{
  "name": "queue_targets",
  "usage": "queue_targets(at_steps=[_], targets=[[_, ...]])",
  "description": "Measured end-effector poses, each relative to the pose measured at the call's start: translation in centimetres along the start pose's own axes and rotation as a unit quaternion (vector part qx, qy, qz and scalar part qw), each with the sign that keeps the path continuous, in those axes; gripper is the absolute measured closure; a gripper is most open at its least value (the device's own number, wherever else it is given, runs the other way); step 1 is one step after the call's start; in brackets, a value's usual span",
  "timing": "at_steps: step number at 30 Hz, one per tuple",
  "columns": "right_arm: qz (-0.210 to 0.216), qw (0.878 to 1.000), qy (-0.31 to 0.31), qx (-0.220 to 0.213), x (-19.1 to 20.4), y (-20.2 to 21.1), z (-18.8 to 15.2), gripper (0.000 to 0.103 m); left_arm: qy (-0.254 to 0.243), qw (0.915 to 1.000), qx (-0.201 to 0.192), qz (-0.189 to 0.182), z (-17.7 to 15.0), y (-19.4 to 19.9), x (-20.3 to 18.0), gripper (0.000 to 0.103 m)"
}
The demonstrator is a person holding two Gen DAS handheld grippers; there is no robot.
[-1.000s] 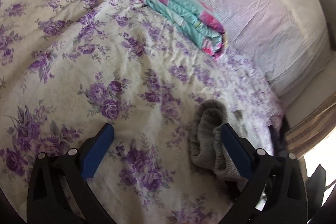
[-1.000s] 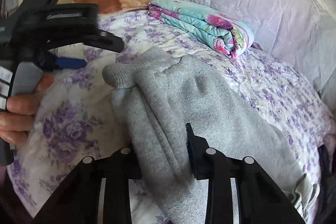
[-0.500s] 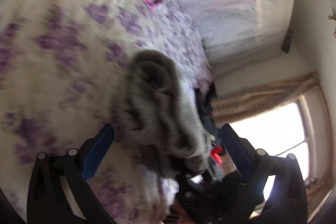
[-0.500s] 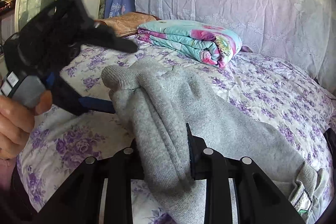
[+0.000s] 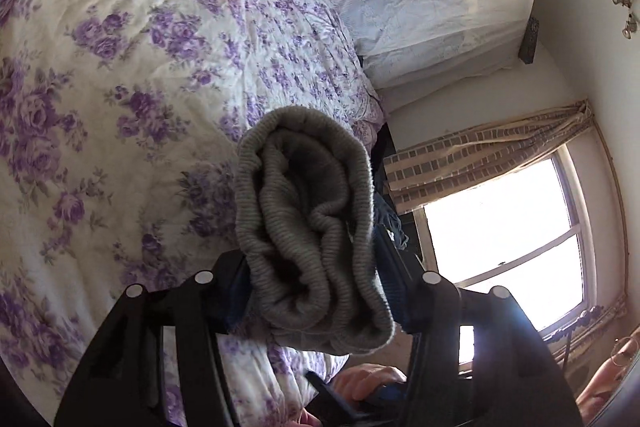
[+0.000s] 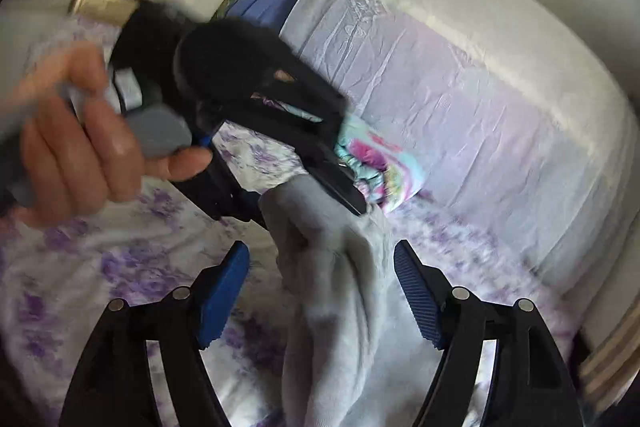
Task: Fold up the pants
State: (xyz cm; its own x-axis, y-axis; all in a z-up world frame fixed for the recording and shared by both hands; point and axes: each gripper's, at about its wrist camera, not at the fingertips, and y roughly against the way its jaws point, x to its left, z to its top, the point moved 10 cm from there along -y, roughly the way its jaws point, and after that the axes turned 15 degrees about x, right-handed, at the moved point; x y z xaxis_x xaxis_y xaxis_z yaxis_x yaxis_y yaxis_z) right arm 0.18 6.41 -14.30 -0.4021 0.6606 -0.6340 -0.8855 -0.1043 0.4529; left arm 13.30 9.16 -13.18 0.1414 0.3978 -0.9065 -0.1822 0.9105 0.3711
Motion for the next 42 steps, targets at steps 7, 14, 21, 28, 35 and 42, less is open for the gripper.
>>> queue_targets(at_steps=[7,14,21,28,35,42], targets=[[-0.071,0.997,0.011,0.027,0.2,-3.3,0.1,0.064,-0.007,0.9990,0.016,0.041,-0.1,0.1,-0.9,0.048],[-0.045,0.999,-0.015,0.016,-0.7,-1.4,-0.5,0.068,0.016,0.9968,0.041,0.067,0.5,-1.1,-1.1,0.018],[-0.025,0.985,-0.171,-0.021,-8.5,1.8,-3.2,0.068,-0.080,0.9922,0.059,0.075,-0.2,-5.0,-8.3,0.042],[0.029,0.929,-0.366,-0.055,-17.7,4.1,-10.4,0.068,-0.148,0.9814,0.093,0.078,-0.7,-12.4,-15.0,0.042],[0.050,0.868,-0.491,-0.062,-23.5,5.1,-19.1,0.068,-0.192,0.9637,0.157,0.100,-2.2,-22.0,-18.8,0.042],[0.120,0.773,-0.619,-0.069,-26.6,2.4,-27.8,0.068,-0.220,0.9419,0.195,0.162,-3.9,-31.2,-19.0,0.042]])
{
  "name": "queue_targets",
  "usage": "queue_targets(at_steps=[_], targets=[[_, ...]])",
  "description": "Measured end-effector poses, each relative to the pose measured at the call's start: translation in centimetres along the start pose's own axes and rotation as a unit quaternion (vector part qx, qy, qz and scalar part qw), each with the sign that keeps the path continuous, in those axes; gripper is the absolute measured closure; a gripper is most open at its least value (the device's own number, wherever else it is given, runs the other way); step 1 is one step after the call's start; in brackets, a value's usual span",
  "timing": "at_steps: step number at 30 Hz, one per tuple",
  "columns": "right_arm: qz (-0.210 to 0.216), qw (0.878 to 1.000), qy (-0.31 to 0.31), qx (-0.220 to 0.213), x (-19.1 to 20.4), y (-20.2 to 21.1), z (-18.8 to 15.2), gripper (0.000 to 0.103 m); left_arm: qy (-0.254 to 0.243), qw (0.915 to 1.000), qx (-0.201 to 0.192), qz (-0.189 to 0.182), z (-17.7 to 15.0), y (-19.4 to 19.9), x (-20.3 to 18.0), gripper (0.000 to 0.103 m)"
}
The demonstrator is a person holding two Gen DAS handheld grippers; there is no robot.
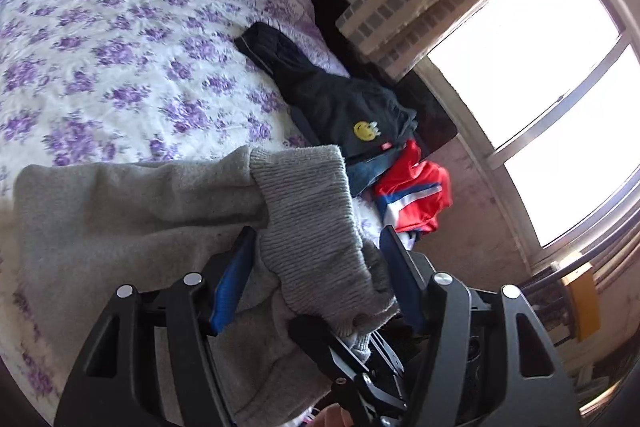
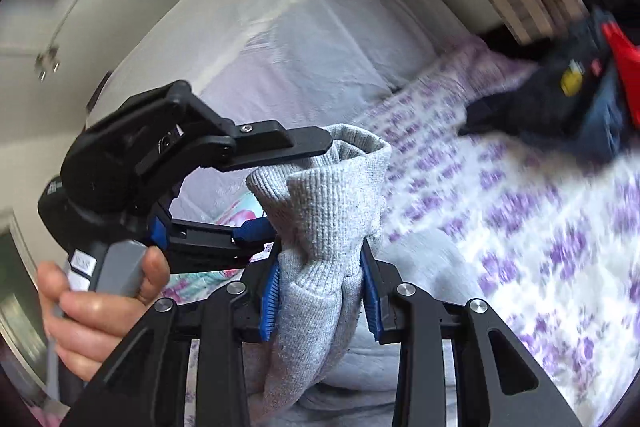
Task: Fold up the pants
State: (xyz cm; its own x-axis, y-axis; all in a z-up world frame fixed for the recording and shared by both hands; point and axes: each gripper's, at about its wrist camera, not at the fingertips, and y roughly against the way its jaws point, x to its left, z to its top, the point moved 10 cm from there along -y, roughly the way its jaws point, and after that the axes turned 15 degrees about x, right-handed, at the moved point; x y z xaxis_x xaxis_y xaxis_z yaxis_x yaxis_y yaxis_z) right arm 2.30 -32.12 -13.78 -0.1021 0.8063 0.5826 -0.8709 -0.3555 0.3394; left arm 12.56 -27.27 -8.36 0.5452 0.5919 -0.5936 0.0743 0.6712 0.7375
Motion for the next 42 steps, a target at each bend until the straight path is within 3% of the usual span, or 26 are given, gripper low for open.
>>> queue_targets(at_steps=[3,8,9,12,15,19,22,25,28,30,32,34,36,37,38,42], targets=[[0.017,0.998,-0.064,0.012,-3.5,-0.4,-0.9,0.068,0.001,0.9995,0.022,0.023,0.6,-3.3,0.3,0.042],[0.055,0.984,-0.165,0.043,-8.1,-2.2,-3.0,0.068,-0.001,0.9972,0.058,0.048,0.4,-7.8,1.4,0.041],[0.062,0.981,-0.176,0.045,-8.5,-2.2,-3.2,0.067,-0.007,0.9970,0.060,0.048,0.2,-8.1,1.2,0.037],[0.075,0.977,-0.192,0.048,-8.8,-1.1,-3.1,0.047,-0.022,0.9979,0.058,0.021,0.1,-6.5,-0.3,0.021],[0.063,0.980,-0.183,0.037,-9.1,1.1,-2.3,0.044,-0.053,0.9983,-0.001,0.025,0.2,-1.1,-1.5,0.012],[0.038,0.988,-0.146,-0.003,-8.2,4.7,-0.4,0.044,-0.054,0.9856,-0.113,0.113,-0.6,7.5,1.1,0.006],[0.049,0.995,-0.081,0.025,-4.7,3.8,0.3,0.053,-0.023,0.9836,-0.134,0.119,-1.3,10.1,3.9,0.006],[0.018,0.994,-0.074,0.076,-3.8,0.8,-0.1,0.058,0.013,0.9915,-0.094,0.088,-1.0,8.7,6.1,0.006],[0.018,0.987,-0.102,0.121,-3.9,-0.9,-2.1,0.058,-0.004,0.9987,-0.013,0.049,0.3,4.1,5.5,0.006],[0.006,0.987,-0.105,0.119,-4.0,-0.9,-2.4,0.058,-0.032,0.9967,0.057,0.048,1.1,-0.2,4.4,0.006],[0.000,0.985,-0.120,0.122,-4.1,-1.4,-2.3,0.058,-0.042,0.9909,0.107,0.070,1.4,-3.7,4.5,0.007],[0.000,0.982,-0.136,0.133,-4.6,-2.2,-2.2,0.058,-0.043,0.9829,0.145,0.105,1.7,-6.8,5.6,0.019],[-0.006,0.980,-0.140,0.142,-4.9,-2.9,-2.2,0.059,-0.041,0.9794,0.156,0.121,2.1,-8.2,6.6,0.019],[-0.009,0.980,-0.141,0.143,-5.2,-2.8,-2.2,0.075,-0.043,0.9786,0.158,0.125,2.2,-8.5,6.7,0.019],[-0.013,0.979,-0.141,0.145,-5.4,-2.8,-2.2,0.082,-0.047,0.9785,0.157,0.126,2.3,-8.5,6.6,0.019],[0.015,0.980,-0.144,0.139,-5.3,-0.4,-2.5,0.088,-0.049,0.9812,0.150,0.112,2.7,-8.1,6.2,0.019]])
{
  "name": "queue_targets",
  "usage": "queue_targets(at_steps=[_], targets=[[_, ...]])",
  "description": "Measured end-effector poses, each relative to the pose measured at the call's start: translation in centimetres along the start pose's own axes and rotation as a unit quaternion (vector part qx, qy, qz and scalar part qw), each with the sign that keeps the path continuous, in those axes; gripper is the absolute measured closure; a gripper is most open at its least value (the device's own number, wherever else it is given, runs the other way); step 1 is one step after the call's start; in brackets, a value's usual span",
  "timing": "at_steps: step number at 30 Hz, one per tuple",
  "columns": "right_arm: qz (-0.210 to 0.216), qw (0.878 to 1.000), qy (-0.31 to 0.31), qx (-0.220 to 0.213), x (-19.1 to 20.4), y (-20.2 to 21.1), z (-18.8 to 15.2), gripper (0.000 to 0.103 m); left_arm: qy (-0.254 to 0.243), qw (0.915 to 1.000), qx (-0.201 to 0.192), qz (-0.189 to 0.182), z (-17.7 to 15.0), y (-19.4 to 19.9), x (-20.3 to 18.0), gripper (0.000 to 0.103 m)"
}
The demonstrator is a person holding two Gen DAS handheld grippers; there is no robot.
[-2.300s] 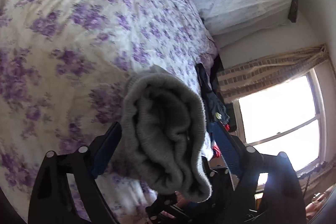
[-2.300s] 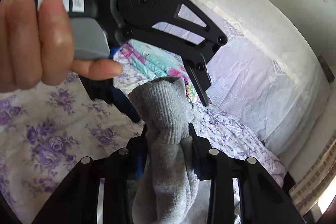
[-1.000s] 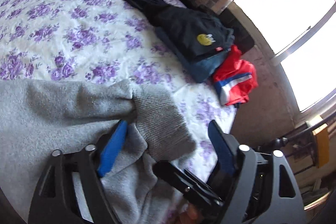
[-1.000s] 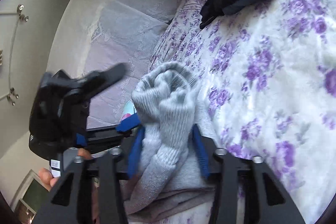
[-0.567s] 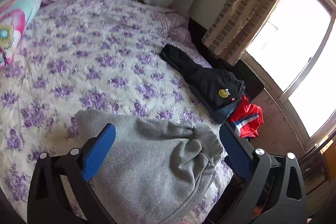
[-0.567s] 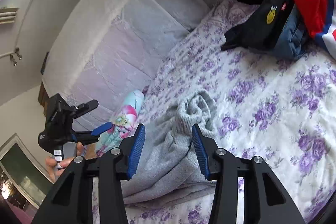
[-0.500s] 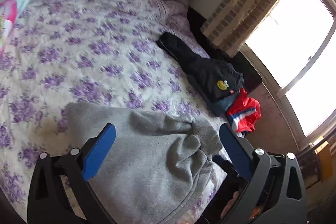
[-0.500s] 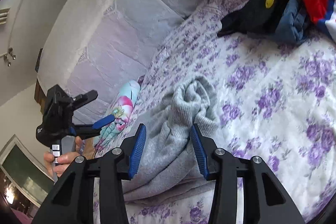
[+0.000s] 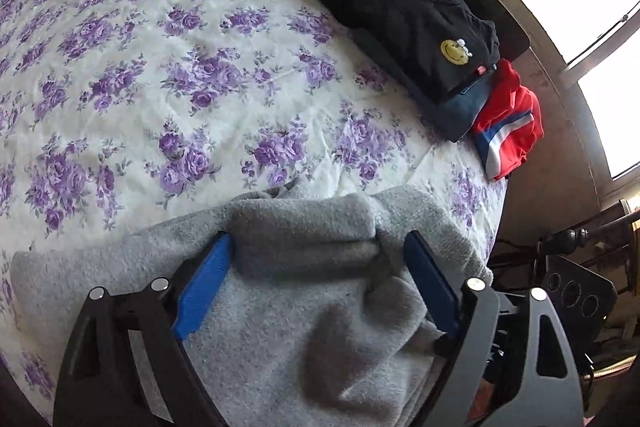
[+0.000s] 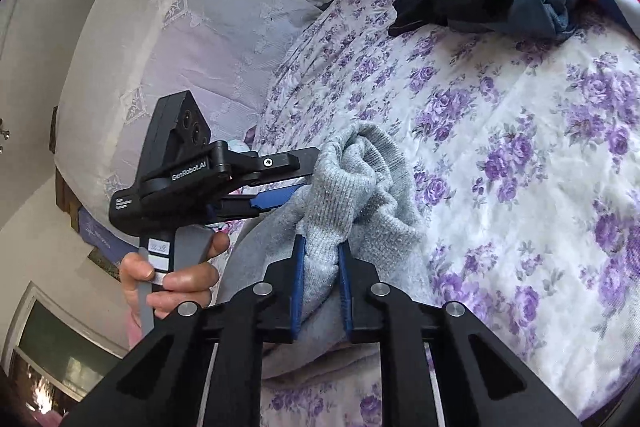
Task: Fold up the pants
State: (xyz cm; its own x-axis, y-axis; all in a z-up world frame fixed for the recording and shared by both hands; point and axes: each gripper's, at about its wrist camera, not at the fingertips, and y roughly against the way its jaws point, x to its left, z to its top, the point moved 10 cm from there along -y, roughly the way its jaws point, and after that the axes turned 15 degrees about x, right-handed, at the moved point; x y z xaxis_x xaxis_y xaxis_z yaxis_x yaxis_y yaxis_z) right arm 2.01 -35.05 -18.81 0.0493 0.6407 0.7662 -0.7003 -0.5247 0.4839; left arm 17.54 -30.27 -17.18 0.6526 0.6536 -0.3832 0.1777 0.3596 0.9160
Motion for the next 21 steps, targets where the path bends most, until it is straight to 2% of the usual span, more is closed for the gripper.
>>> queue_targets(at_steps=[2,5,6,7,9,12,14,16,18,19,21], targets=[[0.011,1.000,-0.019,-0.004,-1.3,0.3,-0.8,0.088,-0.010,0.9999,-0.004,0.002,-0.2,-0.1,-0.3,0.019],[0.022,0.999,-0.045,-0.009,-3.2,-0.5,-1.1,0.088,-0.029,0.9991,-0.006,0.032,-0.5,-0.5,-0.8,0.019],[0.028,0.999,-0.045,-0.007,-2.8,-0.3,-1.0,0.084,-0.032,0.9990,-0.004,0.032,-0.6,-0.1,-0.9,0.019],[0.027,0.999,-0.034,-0.011,-1.8,0.6,-1.0,0.074,-0.031,0.9992,-0.004,0.025,-0.8,0.7,-0.9,0.019],[0.014,0.999,0.027,-0.041,0.7,2.9,-1.2,0.061,-0.030,0.9985,-0.038,0.024,-1.1,4.6,-0.4,0.019],[-0.011,0.982,0.181,-0.060,6.5,4.9,-4.0,0.058,-0.028,0.9937,-0.091,0.059,-1.9,9.7,1.6,0.014],[-0.009,0.963,0.270,-0.020,9.8,3.2,-7.7,0.058,-0.015,0.9913,-0.109,0.073,-2.8,12.0,3.7,0.014],[0.000,0.948,0.317,0.031,11.5,0.5,-10.9,0.058,-0.003,0.9910,-0.112,0.074,-4.0,13.1,5.9,0.014],[0.003,0.938,0.339,0.078,12.1,-2.3,-13.4,0.058,0.008,0.9916,-0.108,0.070,-5.1,13.1,7.6,0.014],[0.008,0.933,0.348,0.092,12.6,-3.5,-14.5,0.058,0.016,0.9921,-0.106,0.064,-5.8,12.9,8.7,0.014],[0.021,0.925,0.368,0.089,14.0,-4.6,-15.3,0.059,0.016,0.9939,-0.098,0.047,-6.6,12.1,9.5,0.014]])
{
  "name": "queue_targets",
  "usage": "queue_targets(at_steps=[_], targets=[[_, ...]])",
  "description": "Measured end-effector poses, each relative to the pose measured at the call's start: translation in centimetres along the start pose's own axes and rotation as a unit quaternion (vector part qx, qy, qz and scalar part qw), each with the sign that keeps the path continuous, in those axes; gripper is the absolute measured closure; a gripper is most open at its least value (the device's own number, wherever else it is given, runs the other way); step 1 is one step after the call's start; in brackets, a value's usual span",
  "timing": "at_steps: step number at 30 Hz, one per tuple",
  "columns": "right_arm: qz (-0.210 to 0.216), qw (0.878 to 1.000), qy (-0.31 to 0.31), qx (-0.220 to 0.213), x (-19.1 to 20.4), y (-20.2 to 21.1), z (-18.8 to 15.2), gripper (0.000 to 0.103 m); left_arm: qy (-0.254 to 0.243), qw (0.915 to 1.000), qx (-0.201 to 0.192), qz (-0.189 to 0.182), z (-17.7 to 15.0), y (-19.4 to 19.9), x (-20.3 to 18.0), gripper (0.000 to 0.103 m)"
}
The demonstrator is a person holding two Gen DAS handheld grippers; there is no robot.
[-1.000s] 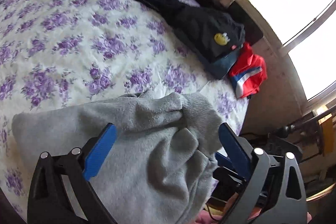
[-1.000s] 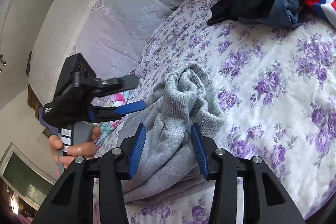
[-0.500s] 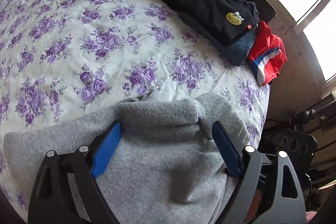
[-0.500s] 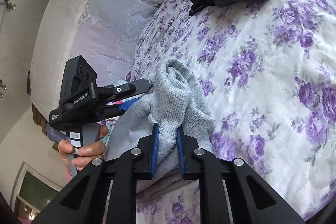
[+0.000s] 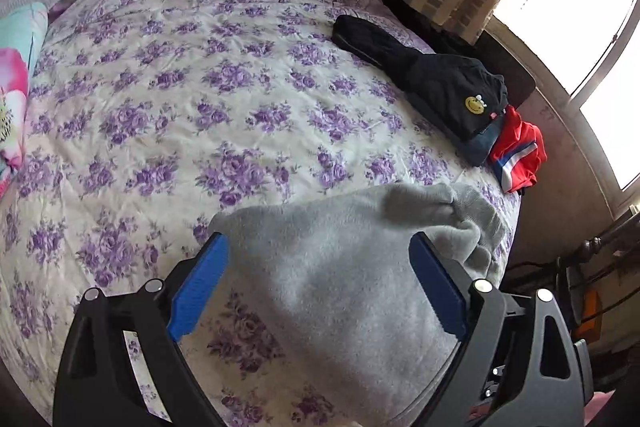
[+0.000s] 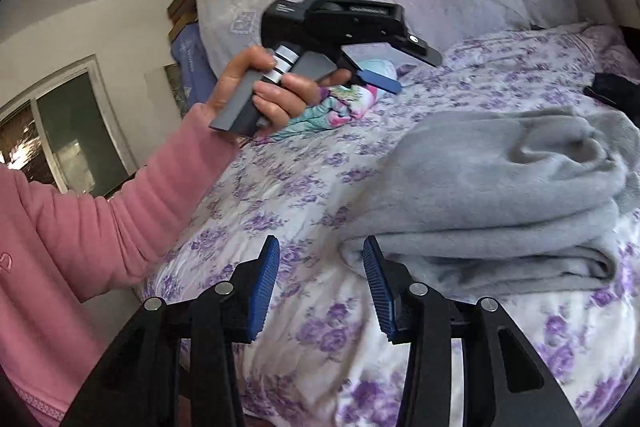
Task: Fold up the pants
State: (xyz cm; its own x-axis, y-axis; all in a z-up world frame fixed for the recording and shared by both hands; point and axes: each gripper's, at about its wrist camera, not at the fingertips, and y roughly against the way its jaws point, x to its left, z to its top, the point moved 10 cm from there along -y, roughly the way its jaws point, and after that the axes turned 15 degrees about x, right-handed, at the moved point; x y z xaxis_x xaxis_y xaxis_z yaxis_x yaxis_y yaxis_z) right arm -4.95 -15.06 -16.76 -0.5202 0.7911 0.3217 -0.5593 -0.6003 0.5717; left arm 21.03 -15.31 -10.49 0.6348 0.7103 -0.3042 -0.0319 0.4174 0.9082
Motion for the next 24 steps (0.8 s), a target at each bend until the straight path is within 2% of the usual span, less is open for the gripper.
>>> queue_targets(at_steps=[2,3,4,5,8,9,10,12,14,17,19,21,22,24], targets=[[0.015,0.999,0.019,-0.025,1.4,0.0,1.4,0.059,-0.017,0.9997,0.014,-0.013,-0.8,-1.4,-0.1,0.014],[0.022,0.998,0.024,-0.046,1.9,0.3,2.1,0.054,-0.028,0.9993,0.019,-0.014,-1.0,-2.1,-0.3,0.014],[0.017,0.998,0.018,-0.054,1.6,0.1,2.7,0.042,-0.038,0.9989,0.024,-0.010,-1.0,-2.9,-0.4,0.014],[-0.001,0.999,0.006,-0.046,1.1,-0.4,2.7,0.041,-0.043,0.9987,0.027,0.000,-0.8,-3.8,-0.2,0.014],[-0.053,0.997,-0.043,0.045,-1.7,-3.2,0.8,0.042,-0.015,0.9987,0.041,0.026,0.3,-6.4,2.5,0.014],[-0.051,0.994,-0.062,0.076,-2.5,-3.8,-0.6,0.043,-0.002,0.9985,0.044,0.033,0.6,-6.9,3.5,0.014],[-0.049,0.991,-0.073,0.096,-3.0,-4.1,-1.7,0.043,0.014,0.9981,0.046,0.039,1.0,-7.4,4.6,0.014],[-0.062,0.987,-0.091,0.116,-3.8,-3.4,-3.5,0.043,0.049,0.9975,0.045,0.024,1.4,-7.5,6.6,0.014],[-0.048,0.990,-0.096,0.093,-3.7,-1.4,-3.4,0.043,0.064,0.9976,0.026,0.006,1.4,-6.1,7.0,0.014],[-0.017,0.997,-0.076,0.001,-3.1,2.7,0.1,0.042,0.032,0.9995,-0.007,-0.001,1.1,-3.6,4.7,0.014],[-0.014,0.995,-0.073,-0.066,-3.7,5.1,3.0,0.036,0.004,0.9996,-0.013,-0.023,0.8,-2.7,1.9,0.014],[-0.011,0.990,-0.097,-0.104,-5.8,6.4,4.9,0.032,-0.021,0.9990,-0.010,-0.039,0.1,-2.7,-0.8,0.014],[-0.016,0.988,-0.117,-0.099,-7.3,6.2,5.1,0.032,-0.026,0.9989,-0.001,-0.039,-0.3,-3.3,-1.6,0.014],[-0.062,0.978,-0.194,-0.041,-11.7,4.6,3.9,0.032,-0.024,0.9991,0.028,-0.022,-1.7,-5.5,-2.0,0.013]])
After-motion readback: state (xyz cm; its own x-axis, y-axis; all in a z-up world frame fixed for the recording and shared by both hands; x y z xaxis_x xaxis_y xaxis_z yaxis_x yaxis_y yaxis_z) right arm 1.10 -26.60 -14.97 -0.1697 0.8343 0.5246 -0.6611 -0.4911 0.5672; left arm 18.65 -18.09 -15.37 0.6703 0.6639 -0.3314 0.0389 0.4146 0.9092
